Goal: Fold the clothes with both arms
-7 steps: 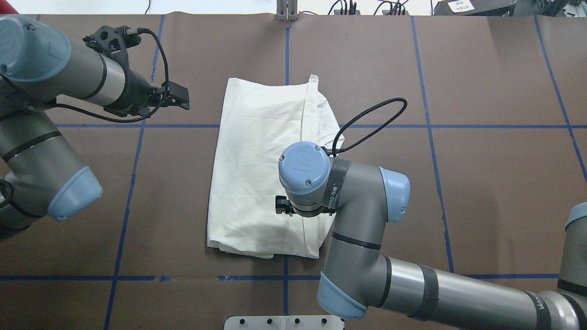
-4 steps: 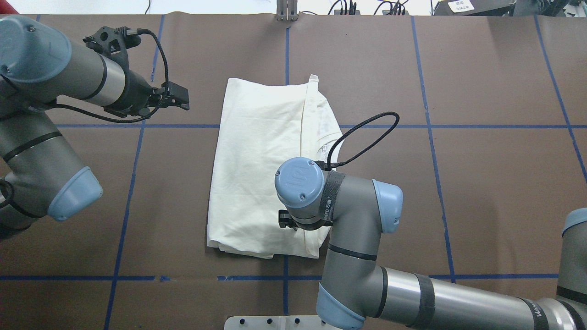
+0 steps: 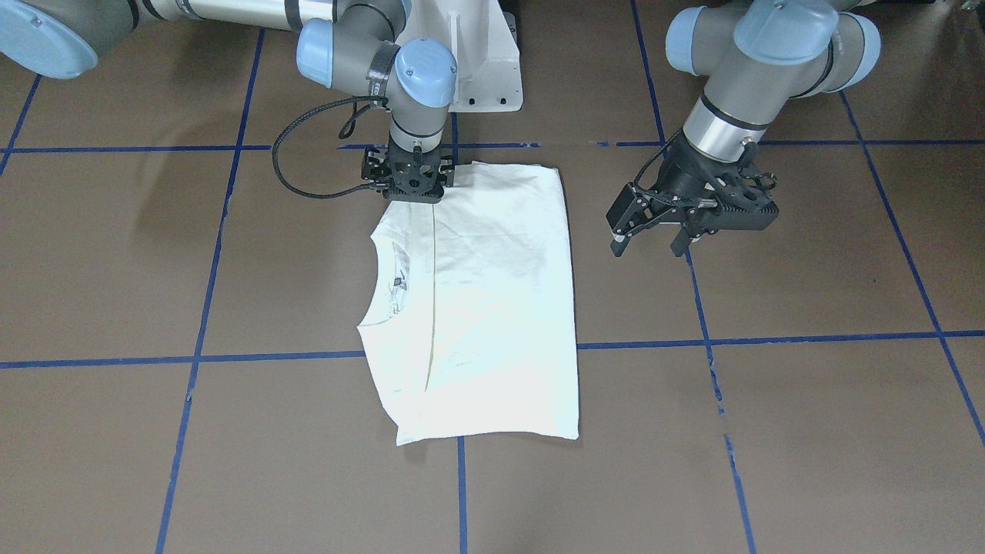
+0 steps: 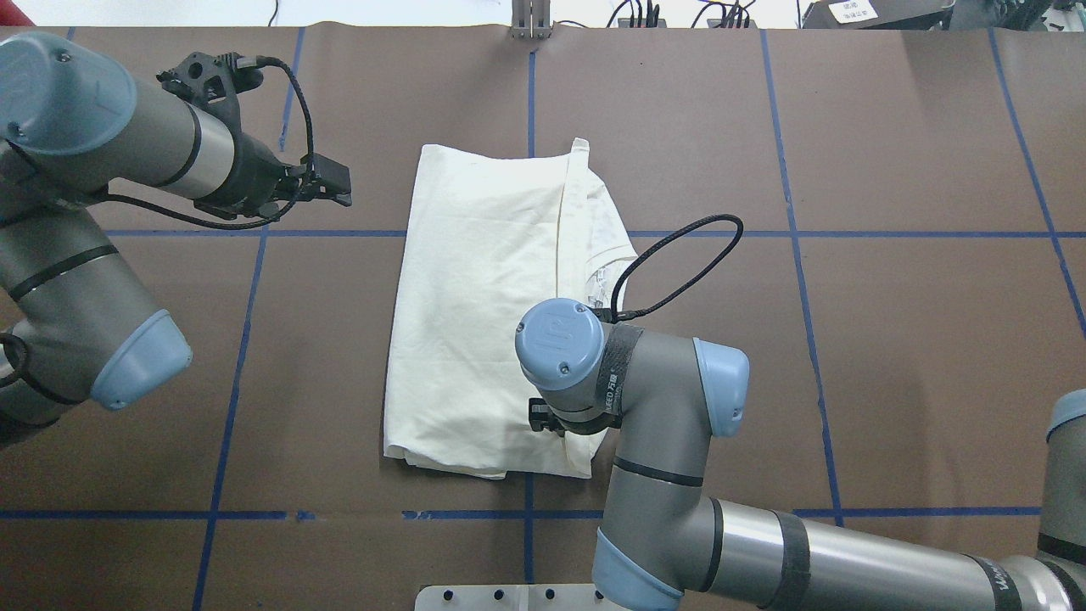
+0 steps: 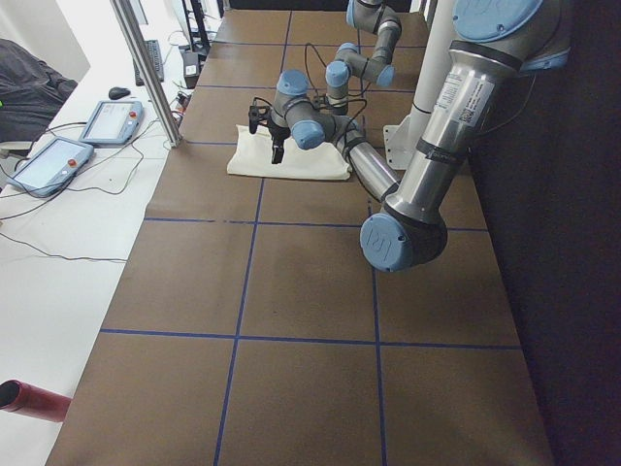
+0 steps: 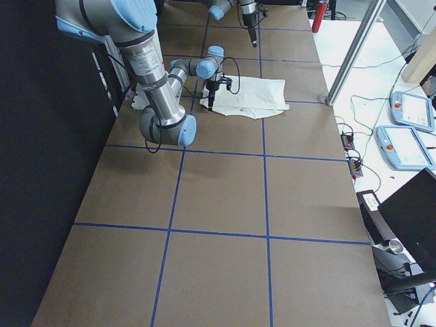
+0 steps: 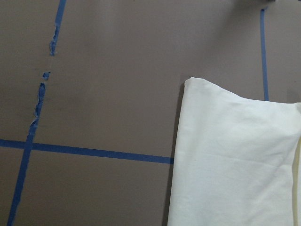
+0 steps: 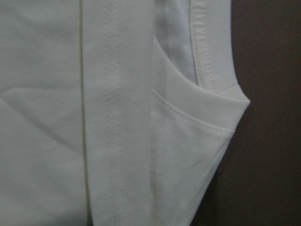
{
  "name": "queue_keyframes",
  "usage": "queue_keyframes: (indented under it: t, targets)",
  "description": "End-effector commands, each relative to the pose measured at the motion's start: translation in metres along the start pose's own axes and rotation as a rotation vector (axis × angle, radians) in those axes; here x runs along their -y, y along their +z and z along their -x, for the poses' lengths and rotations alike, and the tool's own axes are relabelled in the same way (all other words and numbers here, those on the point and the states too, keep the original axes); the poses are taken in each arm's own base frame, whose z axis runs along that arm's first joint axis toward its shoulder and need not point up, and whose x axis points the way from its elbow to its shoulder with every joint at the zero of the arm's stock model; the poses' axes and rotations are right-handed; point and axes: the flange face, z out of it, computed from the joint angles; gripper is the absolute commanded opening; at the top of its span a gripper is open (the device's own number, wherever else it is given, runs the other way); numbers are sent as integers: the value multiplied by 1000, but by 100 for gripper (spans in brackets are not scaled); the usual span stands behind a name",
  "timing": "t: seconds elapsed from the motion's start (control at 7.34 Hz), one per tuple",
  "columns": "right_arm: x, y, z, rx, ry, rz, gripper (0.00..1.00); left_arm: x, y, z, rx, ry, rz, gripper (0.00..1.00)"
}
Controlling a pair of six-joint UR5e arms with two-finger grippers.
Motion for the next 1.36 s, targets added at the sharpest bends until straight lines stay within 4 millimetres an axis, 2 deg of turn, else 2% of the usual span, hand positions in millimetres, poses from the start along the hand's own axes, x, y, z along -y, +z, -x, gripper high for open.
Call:
queue_keyframes:
  t: [0.0, 0.41, 0.55, 0.68, 0.82, 0.95, 1.09, 1.23]
  targets:
    - [-1, -17, -15, -48, -37, 11, 100, -2, 0, -1, -2, -3, 2, 100]
    - [3, 7, -41, -106, -24, 18, 100, -14, 9, -9, -5, 4, 24, 100]
    - [10, 15, -55, -127, -8, 13, 100, -17, 9, -12, -9, -1, 28, 100]
    - [31, 17, -81, -144, 26, 3, 100, -17, 10, -14, -12, -8, 29, 100]
    - [41, -4, -89, -112, -2, -15, 100, -18, 11, -14, -11, -9, 30, 100]
    - [38, -39, -87, -39, -20, -46, 100, -22, 10, -17, -21, -14, 35, 100]
    - [35, -74, -90, 26, -28, -83, 100, -34, 13, -22, -25, -47, 53, 100]
    - [31, -99, -89, 110, -46, -125, 100, -63, 29, -30, -16, -98, 100, 100]
